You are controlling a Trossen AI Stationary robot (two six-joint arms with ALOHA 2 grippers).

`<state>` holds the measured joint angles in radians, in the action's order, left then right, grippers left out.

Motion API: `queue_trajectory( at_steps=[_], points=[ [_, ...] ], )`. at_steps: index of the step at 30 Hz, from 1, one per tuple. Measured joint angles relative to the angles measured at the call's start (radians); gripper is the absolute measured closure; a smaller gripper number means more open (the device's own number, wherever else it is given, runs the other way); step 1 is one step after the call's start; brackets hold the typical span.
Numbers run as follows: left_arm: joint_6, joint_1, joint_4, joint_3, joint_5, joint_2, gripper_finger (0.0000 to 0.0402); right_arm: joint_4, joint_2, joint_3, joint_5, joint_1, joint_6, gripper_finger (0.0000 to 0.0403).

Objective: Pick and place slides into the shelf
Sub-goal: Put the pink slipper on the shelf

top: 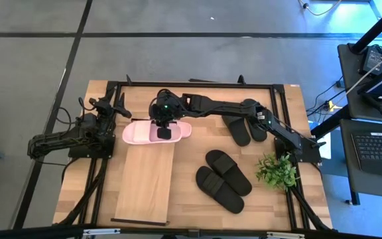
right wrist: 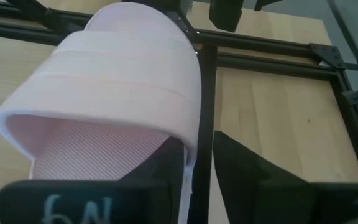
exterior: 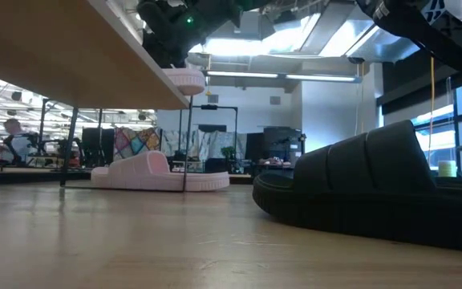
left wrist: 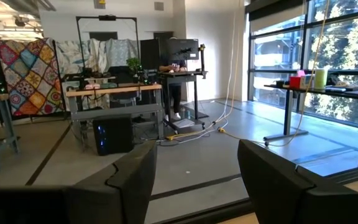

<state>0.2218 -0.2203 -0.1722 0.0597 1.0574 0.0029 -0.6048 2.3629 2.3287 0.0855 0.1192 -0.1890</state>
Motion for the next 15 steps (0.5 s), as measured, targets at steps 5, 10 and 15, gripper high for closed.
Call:
queue_trajectory(
  at_steps=[5, 10, 15],
  points=[
    [0.0, 0.0, 0.0, 0.0, 0.0, 0.0, 0.0185, 0.0, -0.001, 0.0, -0.062, -0.001, 0.0, 0.0269],
    [0.0, 0.0, 0.0, 0.0, 0.0, 0.0, 0.0185, 0.0, -0.005, 0.0, -0.092, -0.001, 0.005, 0.0235],
    [0.0, 0.0, 0.0, 0.0, 0.0, 0.0, 0.0185, -0.001, -0.005, 0.0, -0.093, 0.0, 0.029, 0.022]
  ],
)
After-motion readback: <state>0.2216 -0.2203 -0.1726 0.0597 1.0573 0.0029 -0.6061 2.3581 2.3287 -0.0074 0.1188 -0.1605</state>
